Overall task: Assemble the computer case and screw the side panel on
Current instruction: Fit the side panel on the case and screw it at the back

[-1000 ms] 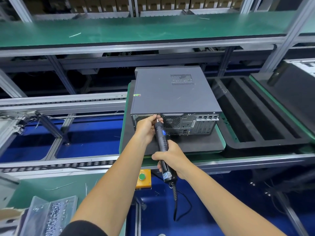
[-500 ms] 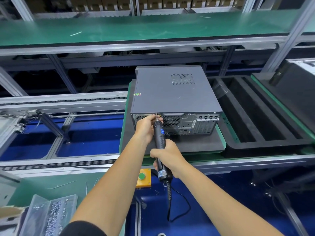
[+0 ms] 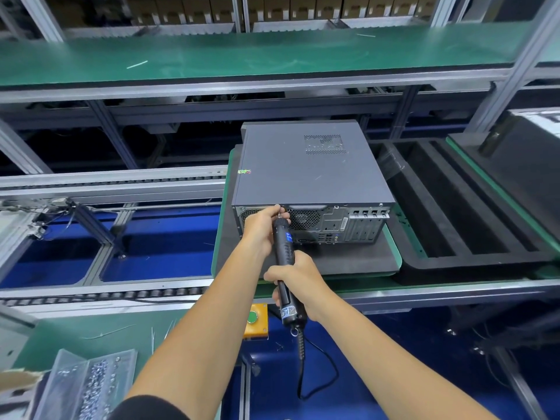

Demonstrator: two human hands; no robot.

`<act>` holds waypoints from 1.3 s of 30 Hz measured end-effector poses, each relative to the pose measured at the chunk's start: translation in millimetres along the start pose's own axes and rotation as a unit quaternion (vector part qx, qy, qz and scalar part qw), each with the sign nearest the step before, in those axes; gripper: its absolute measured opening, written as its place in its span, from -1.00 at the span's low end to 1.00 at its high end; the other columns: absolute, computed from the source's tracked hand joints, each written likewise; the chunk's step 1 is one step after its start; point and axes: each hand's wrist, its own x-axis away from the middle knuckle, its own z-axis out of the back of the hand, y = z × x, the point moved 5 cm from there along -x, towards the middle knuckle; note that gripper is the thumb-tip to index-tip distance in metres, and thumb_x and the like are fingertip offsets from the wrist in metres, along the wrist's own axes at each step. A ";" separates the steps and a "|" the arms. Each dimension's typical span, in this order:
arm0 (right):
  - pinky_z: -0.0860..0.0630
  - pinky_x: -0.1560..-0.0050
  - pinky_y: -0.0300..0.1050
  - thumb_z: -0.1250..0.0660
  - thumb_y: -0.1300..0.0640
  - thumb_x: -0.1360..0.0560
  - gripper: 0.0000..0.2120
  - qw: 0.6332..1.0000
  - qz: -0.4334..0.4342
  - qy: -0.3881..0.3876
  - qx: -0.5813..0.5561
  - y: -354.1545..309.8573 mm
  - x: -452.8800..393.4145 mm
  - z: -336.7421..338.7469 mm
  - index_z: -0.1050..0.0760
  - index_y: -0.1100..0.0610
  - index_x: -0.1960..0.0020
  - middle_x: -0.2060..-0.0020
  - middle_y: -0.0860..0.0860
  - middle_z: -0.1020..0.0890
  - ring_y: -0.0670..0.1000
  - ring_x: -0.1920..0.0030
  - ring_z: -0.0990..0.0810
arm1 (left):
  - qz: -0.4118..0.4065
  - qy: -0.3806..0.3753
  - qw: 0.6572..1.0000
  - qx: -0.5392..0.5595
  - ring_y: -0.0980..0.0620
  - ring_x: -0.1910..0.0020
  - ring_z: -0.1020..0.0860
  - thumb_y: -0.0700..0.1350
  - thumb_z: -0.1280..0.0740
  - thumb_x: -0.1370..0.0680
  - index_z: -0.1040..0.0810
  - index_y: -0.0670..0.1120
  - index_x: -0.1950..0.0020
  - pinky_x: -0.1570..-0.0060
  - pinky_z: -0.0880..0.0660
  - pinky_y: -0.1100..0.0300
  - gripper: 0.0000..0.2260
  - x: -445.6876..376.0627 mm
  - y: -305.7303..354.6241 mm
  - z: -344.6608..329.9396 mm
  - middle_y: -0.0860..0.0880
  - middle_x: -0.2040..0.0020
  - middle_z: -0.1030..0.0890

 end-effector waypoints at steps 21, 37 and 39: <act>-0.56 0.35 -0.07 -0.45 0.25 -0.39 -0.60 1.000 -0.009 -0.007 0.002 -0.3 4.3 7.9 -0.36 0.16 -0.14 0.15 0.19 -0.51 0.04 0.39 -0.56 | -0.006 0.041 0.999 -0.008 0.01 0.40 -0.52 -0.24 -0.24 -0.56 -0.49 -0.18 0.22 0.42 -0.52 0.27 -0.84 12.8 3.5 -6.3 -0.10 0.36 -0.57; -0.53 0.36 -0.07 -0.43 0.25 -0.38 -0.62 0.999 -0.015 -0.028 0.044 3.8 5.2 13.3 -0.35 0.17 -0.12 0.18 0.17 -0.50 0.04 0.45 -0.53 | -0.010 0.074 0.997 0.010 0.02 0.40 -0.53 -0.25 -0.30 -0.55 -0.53 -0.23 0.20 0.41 -0.52 0.27 -0.87 7.2 -1.4 -3.6 -0.12 0.32 -0.58; -0.54 0.37 -0.08 -0.43 0.25 -0.38 -0.62 0.998 -0.014 -0.033 0.055 3.8 7.2 12.4 -0.34 0.17 -0.12 0.18 0.17 -0.50 0.04 0.46 -0.54 | -0.007 0.074 0.997 -0.001 0.03 0.41 -0.53 -0.24 -0.30 -0.55 -0.53 -0.23 0.20 0.43 -0.51 0.27 -0.86 7.4 -1.0 -3.6 -0.12 0.32 -0.59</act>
